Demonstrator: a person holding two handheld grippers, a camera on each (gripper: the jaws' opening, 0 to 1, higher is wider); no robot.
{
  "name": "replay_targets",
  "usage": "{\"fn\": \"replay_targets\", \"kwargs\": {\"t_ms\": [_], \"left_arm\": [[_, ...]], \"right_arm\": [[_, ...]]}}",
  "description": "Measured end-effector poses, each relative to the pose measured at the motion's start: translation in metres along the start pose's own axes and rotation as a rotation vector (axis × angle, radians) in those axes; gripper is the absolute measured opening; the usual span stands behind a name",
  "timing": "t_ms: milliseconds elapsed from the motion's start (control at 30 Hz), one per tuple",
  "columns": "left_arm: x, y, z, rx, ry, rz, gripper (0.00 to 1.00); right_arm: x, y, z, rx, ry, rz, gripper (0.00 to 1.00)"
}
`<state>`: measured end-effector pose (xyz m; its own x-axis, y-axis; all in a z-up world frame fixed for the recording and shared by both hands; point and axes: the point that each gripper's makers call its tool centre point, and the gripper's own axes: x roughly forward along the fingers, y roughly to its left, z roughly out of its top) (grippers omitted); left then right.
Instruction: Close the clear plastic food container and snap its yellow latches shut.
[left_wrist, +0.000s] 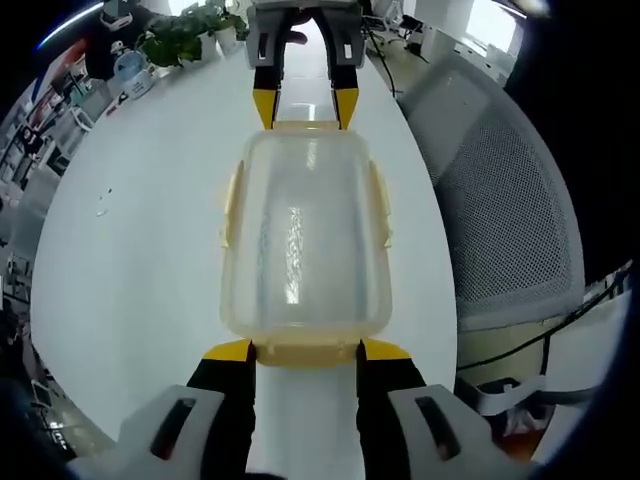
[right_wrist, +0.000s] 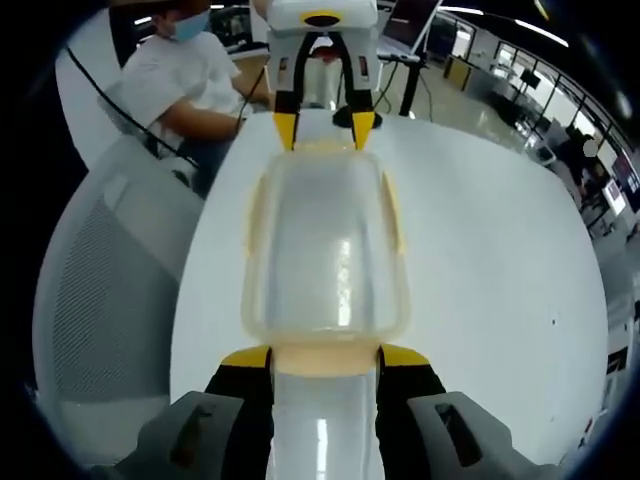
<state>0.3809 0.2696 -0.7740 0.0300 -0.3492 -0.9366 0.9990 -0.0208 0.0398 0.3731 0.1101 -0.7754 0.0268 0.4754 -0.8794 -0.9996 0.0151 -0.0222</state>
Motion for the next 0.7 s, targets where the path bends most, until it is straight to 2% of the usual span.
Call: {"fn": "replay_targets", "kwargs": {"t_ms": [267, 700], "left_arm": [[0.004, 0.001, 0.016, 0.009, -0.011, 0.004, 0.38], [0.013, 0.000, 0.030, 0.009, -0.015, -0.004, 0.38]], "right_arm": [[-0.008, -0.001, -0.014, 0.005, 0.006, 0.000, 0.38], [-0.014, 0.001, -0.029, 0.022, 0.010, -0.007, 0.38]]}}
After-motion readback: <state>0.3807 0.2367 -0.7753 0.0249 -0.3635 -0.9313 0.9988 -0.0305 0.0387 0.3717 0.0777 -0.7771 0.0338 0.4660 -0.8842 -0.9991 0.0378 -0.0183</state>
